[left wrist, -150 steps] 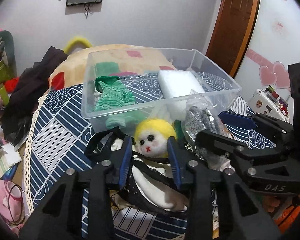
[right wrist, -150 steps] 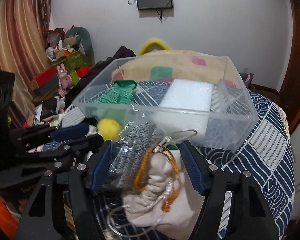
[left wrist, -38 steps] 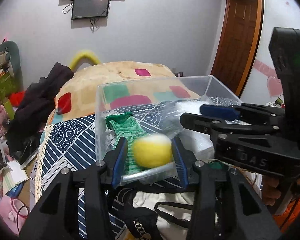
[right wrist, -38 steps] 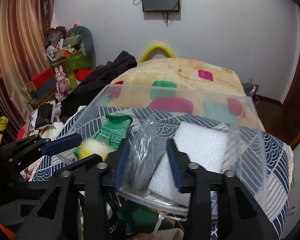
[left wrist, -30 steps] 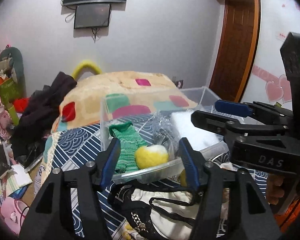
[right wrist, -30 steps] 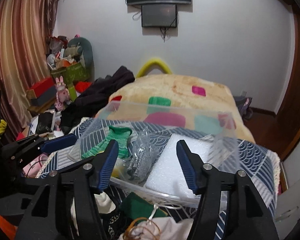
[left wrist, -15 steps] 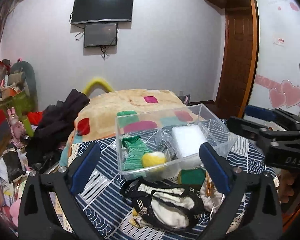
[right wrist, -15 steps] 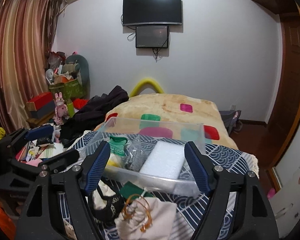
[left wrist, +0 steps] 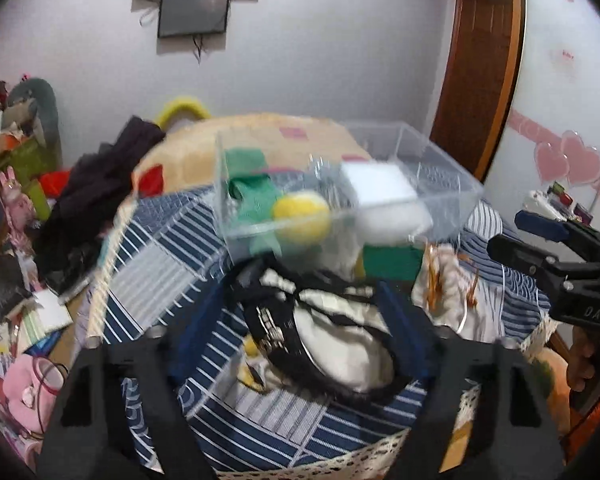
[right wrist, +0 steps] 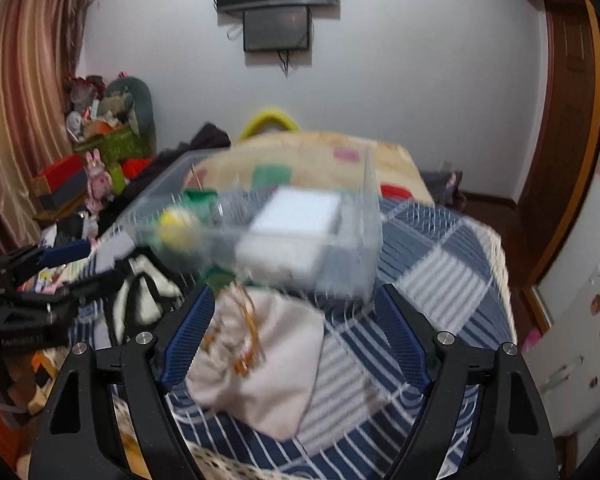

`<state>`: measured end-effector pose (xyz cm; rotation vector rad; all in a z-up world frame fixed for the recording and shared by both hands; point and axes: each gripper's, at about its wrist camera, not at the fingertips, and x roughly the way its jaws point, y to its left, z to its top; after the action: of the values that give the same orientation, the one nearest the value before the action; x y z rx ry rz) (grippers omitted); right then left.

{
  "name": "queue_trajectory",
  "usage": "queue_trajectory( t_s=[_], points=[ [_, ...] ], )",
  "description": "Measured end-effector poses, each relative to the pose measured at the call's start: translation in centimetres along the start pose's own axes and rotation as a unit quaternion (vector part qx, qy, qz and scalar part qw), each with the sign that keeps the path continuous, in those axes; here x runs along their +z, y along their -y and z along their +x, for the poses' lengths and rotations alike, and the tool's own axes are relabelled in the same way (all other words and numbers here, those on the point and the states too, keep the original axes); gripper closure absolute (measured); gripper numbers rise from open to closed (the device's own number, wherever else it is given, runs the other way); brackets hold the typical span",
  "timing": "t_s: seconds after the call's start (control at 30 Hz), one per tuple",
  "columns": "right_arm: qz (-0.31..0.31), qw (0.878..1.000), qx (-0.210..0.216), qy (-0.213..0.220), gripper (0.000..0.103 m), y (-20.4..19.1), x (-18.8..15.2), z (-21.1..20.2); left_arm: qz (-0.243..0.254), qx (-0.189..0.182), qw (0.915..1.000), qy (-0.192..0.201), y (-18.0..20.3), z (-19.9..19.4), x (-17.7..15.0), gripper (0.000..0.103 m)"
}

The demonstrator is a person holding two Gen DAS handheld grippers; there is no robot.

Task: Organize soft objects
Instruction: 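Grasp the black chain-strap bag with the left tool while the right tool grasps the cream pouch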

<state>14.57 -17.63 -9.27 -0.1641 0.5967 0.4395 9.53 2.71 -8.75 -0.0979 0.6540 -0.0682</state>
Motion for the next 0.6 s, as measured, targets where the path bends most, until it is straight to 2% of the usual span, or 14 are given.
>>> queue_trajectory(
  t_s=[0.2,0.27,0.43,0.57,0.6],
  points=[
    [0.019,0.999,0.041,-0.031,0.019,0.1,-1.8,0.8,-0.026,-0.024,0.9990,-0.027,-0.3,1.4,-1.5,0.048],
    [0.014,0.998,0.049,-0.044,0.019,-0.5,-2.1,1.5,-0.027,-0.012,0.9989,-0.035,-0.2,2.1,-2.1,0.054],
    [0.004,0.996,0.049,-0.075,0.019,-1.4,-3.2,3.0,-0.032,-0.010,0.9991,-0.026,-0.5,2.1,-2.0,0.081],
    [0.012,0.995,0.054,-0.079,0.021,-1.2,-3.5,3.2,-0.038,-0.009,0.9990,-0.022,-0.9,1.8,-2.1,0.084],
    [0.012,0.995,0.056,-0.077,0.029,-1.1,-3.5,3.0,-0.040,-0.008,0.9990,-0.020,-0.9,1.7,-2.1,0.085]
  ],
)
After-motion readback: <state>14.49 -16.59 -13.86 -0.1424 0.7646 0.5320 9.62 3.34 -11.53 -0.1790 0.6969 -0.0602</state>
